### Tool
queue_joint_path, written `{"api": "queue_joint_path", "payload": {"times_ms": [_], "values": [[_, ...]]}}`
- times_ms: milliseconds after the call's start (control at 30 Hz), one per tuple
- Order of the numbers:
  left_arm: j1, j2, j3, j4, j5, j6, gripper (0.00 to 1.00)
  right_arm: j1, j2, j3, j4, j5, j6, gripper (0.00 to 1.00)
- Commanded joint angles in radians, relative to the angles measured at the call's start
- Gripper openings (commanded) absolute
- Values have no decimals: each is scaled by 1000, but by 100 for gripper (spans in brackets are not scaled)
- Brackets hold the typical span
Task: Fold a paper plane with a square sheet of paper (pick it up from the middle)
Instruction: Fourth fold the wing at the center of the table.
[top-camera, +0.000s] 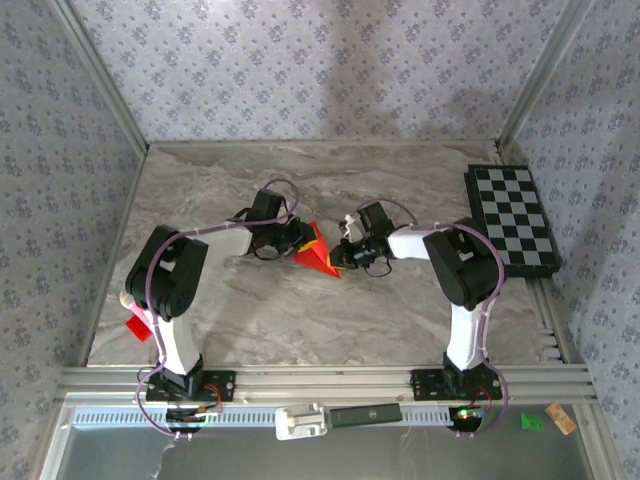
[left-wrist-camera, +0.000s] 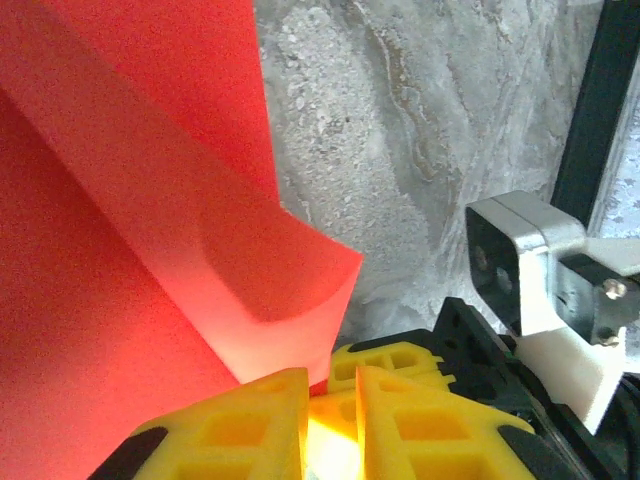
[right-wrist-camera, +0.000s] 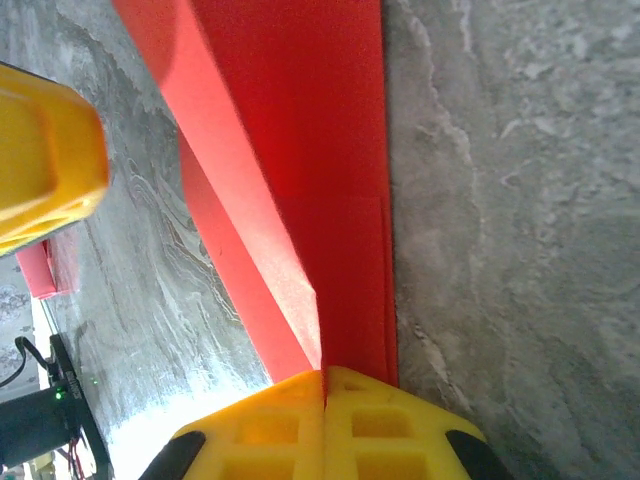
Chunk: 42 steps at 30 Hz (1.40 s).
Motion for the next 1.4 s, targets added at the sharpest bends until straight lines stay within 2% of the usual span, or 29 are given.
{"api": "queue_joint_path", "payload": {"times_ms": [0,233,967,1367], "values": [[-8,31,-9,59,45,-12,19,-6,19,31,-55,-26,11,5],[-16,63,11,68,69,-11,19,-8,34,49,-81,-31,5,6],[-16,116,42,25,43,16,16,-13,61,73,-138,-20,0,8],[-15,132,42,24,31,9,15,-13,53,85,-184,-12,-13,15]]}}
